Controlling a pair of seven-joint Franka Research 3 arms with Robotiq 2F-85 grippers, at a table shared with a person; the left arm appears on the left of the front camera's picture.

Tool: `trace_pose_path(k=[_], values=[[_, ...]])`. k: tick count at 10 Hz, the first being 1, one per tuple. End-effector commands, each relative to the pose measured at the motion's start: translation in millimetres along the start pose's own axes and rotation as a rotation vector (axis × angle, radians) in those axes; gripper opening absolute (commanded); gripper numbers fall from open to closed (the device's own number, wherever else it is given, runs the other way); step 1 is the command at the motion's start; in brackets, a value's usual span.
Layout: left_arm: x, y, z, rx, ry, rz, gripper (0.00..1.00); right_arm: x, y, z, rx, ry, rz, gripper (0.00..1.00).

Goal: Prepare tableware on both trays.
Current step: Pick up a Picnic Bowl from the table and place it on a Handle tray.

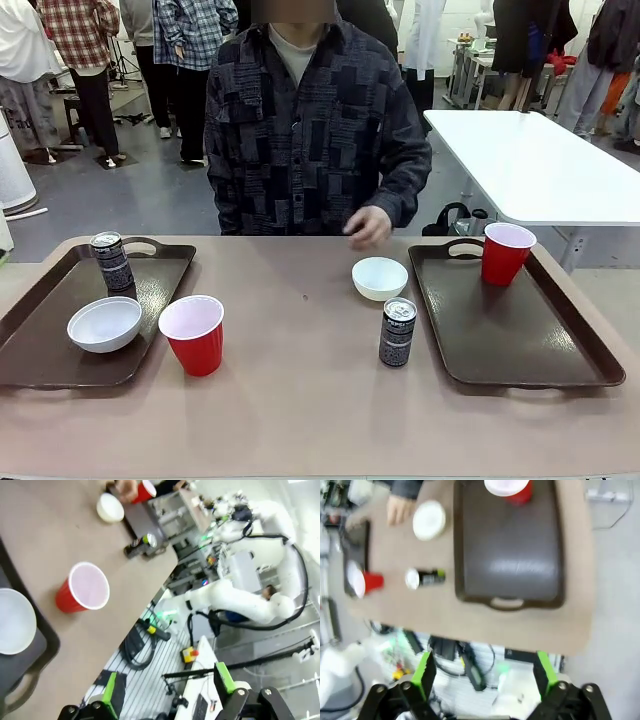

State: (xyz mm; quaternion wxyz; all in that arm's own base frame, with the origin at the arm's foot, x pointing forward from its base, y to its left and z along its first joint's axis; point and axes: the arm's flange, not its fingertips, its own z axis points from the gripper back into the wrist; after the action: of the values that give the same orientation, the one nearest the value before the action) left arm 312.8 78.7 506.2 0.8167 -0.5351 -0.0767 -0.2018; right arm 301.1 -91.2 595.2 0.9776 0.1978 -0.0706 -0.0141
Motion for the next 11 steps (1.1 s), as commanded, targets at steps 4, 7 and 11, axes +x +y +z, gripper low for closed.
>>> trace_pose_path(k=[4, 7, 11], values=[[37.7, 33.7, 31.0, -0.065, -0.02, 0.024, 0.95, -0.4, 11.4, -11.2, -0.013, 0.038, 0.015, 1.0], [37.2, 35.4, 28.4, -0.065, -0.04, 0.058, 0.95, -3.2, 12.9, -10.6, -0.006, 0.044, 0.025, 1.0], [58.7, 46.8, 43.7, 0.077, -0.344, 0.227, 0.95, 50.6, 66.6, -33.6, -0.073, 0.048, 0.007, 1.0]])
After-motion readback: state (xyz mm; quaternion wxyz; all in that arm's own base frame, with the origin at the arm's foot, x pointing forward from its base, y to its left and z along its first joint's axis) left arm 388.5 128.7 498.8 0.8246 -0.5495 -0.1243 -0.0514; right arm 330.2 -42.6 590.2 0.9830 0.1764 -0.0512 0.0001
